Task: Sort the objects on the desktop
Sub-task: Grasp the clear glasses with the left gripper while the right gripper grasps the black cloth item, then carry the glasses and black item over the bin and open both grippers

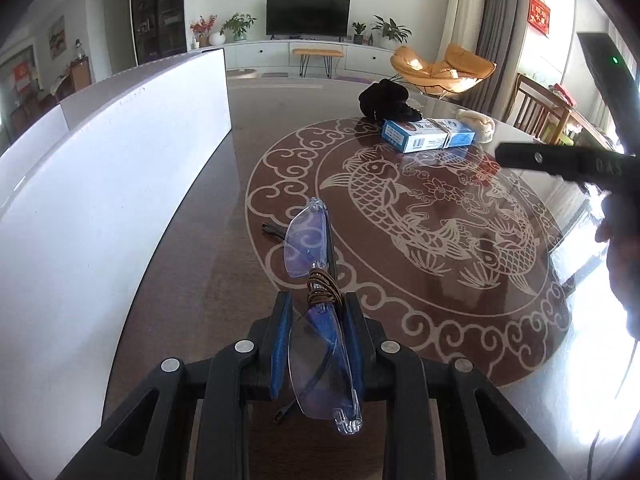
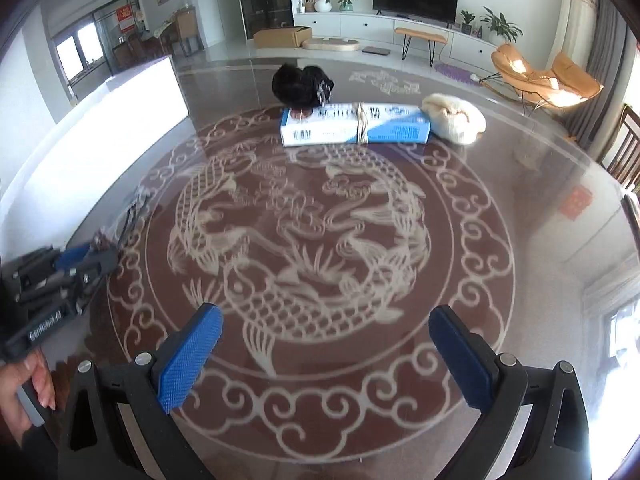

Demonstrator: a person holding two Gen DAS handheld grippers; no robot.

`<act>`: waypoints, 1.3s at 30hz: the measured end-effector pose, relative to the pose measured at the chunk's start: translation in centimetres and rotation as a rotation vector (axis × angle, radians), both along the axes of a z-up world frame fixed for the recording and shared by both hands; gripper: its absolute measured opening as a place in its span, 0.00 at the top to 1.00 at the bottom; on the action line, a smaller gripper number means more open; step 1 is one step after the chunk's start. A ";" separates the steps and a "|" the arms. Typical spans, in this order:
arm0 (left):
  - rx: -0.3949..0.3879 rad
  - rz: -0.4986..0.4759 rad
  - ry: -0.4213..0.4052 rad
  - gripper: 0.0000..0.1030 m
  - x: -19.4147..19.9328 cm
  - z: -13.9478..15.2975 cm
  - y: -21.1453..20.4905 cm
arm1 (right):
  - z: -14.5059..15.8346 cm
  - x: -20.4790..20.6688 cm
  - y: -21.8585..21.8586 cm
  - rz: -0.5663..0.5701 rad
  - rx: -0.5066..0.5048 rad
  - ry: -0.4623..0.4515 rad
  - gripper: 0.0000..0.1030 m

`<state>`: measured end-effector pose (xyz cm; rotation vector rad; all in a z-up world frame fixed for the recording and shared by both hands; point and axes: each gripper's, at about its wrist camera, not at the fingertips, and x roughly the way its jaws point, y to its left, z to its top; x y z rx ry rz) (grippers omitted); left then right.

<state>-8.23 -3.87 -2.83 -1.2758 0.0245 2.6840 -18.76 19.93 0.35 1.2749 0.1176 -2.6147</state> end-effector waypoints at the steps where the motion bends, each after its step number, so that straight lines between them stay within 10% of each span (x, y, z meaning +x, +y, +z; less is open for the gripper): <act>1: -0.002 0.000 0.000 0.76 0.0 0.0 0.0 | 1.1 -2.6 -0.8 0.009 -0.002 0.017 0.00; 8: 0.015 0.000 -0.001 0.76 0.0 0.0 -0.1 | 0.0 -18.2 -7.1 -0.042 0.087 -0.144 0.01; 10: 0.022 0.000 -0.001 0.76 -0.1 -0.1 -0.1 | -1.3 -19.5 -7.9 -0.042 0.074 -0.175 0.12; 12: 0.031 0.000 -0.002 0.76 -0.1 -0.1 -0.2 | -2.6 -19.8 -8.1 -0.031 0.070 -0.228 0.51; 14: 0.045 0.000 -0.003 0.76 -0.2 -0.1 -0.4 | -2.7 -18.7 -7.9 -0.035 0.052 -0.219 0.64; 27: 0.171 -0.065 0.103 0.76 4.4 3.7 -0.4 | 1.0 6.1 -3.7 0.239 0.023 -0.138 0.64; 32: 0.265 0.011 0.184 0.76 8.0 8.4 -5.2 | 4.4 7.4 -5.3 0.280 0.013 -0.049 0.64; 39: 0.224 0.256 0.273 0.76 10.2 13.9 -17.9 | 11.3 6.9 -19.3 0.506 -0.116 0.083 0.64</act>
